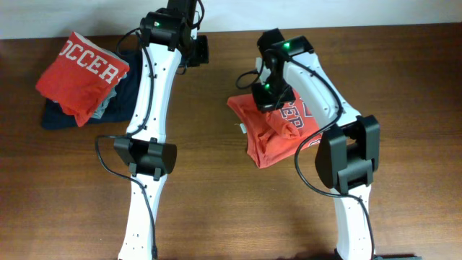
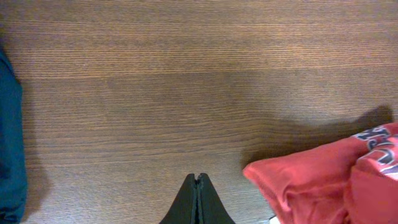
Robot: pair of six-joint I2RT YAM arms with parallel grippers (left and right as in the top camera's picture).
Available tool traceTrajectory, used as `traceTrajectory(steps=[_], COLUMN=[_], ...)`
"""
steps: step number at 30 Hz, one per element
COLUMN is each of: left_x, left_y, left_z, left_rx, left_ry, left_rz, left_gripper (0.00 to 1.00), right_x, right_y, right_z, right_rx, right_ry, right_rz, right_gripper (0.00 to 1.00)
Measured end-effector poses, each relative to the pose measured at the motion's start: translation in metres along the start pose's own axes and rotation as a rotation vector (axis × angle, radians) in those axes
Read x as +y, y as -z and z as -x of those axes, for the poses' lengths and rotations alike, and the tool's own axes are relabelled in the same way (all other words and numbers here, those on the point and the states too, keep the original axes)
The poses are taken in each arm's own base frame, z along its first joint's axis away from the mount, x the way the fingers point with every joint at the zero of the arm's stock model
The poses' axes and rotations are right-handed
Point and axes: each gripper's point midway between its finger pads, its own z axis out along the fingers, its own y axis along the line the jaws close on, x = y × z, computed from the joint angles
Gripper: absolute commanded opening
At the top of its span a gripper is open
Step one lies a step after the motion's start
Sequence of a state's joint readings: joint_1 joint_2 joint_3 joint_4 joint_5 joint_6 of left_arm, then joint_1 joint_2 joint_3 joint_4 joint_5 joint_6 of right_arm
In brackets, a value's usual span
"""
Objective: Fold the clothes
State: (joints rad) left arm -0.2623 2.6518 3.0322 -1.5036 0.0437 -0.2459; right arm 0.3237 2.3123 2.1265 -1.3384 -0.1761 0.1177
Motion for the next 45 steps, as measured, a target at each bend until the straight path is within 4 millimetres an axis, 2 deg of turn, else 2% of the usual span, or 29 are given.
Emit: traceTrajectory(steps=[8, 13, 14, 17, 19, 21, 24, 29, 32, 34, 36, 37, 39, 40, 41, 43, 44, 45], left_x=[0.000, 0.001, 0.002, 0.004, 0.006, 0.006, 0.007, 0.008, 0.008, 0.007, 0.003, -0.001, -0.007, -0.013, -0.016, -0.024, -0.032, -0.039], left_y=[0.000, 0.000, 0.000, 0.000, 0.000, 0.000, 0.000, 0.000, 0.000, 0.000, 0.000, 0.000, 0.001, 0.003, 0.004, 0.007, 0.007, 0.007], left_z=[0.000, 0.000, 0.000, 0.001, 0.001, 0.002, 0.002, 0.001, 0.001, 0.000, -0.006, -0.010, -0.019, -0.033, -0.037, -0.051, -0.054, -0.058], left_rx=[0.000, -0.001, -0.003, -0.006, -0.008, -0.009, -0.010, -0.009, -0.006, -0.002, 0.023, 0.041, 0.084, 0.143, 0.163, 0.226, 0.243, 0.263], left_ry=[0.000, 0.000, 0.000, -0.003, -0.003, -0.003, -0.003, -0.003, -0.003, -0.003, -0.002, -0.001, 0.000, 0.005, 0.009, 0.015, 0.012, 0.011], left_rz=[0.000, 0.005, 0.011, 0.025, 0.032, 0.035, 0.038, 0.044, 0.044, 0.039, 0.012, -0.007, -0.048, -0.088, -0.109, -0.161, -0.199, -0.239], left_gripper=[0.02, 0.02, 0.05, 0.06, 0.06, 0.06, 0.07, 0.07, 0.07, 0.07, 0.07, 0.11, 0.15, 0.15, 0.15, 0.16, 0.16, 0.16], right_x=[0.025, 0.031, 0.032, 0.038, 0.047, 0.058, 0.070, 0.080, 0.079, 0.074, 0.060, 0.050, 0.023, -0.007, -0.027, -0.062, -0.079, -0.099], right_y=[-0.006, -0.019, -0.023, -0.030, -0.032, -0.033, -0.034, -0.034, -0.033, -0.027, -0.016, -0.008, 0.010, 0.031, 0.042, 0.059, 0.065, 0.070], right_z=[-0.005, -0.009, -0.010, -0.013, -0.015, -0.018, -0.021, -0.021, -0.021, -0.019, -0.013, -0.009, -0.004, -0.003, -0.002, -0.008, -0.010, -0.013], right_rx=[0.012, 0.043, 0.051, 0.071, 0.081, 0.091, 0.097, 0.095, 0.095, 0.095, 0.078, 0.068, 0.041, 0.014, -0.003, -0.017, -0.025, -0.033], right_ry=[0.027, 0.027, 0.027, 0.030, 0.034, 0.044, 0.057, 0.072, 0.088, 0.086, 0.059, 0.037, -0.016, -0.081, -0.122, -0.195, -0.228, -0.266], right_rz=[0.001, -0.002, -0.001, 0.017, 0.043, 0.073, 0.104, 0.136, 0.150, 0.158, 0.164, 0.168, 0.174, 0.172, 0.164, 0.144, 0.134, 0.124], right_gripper=[0.04, 0.05, 0.10, 0.21, 0.25, 0.37, 0.46, 0.48, 0.56, 0.61, 0.67, 0.69, 0.73, 0.75, 0.75, 0.69, 0.62, 0.49])
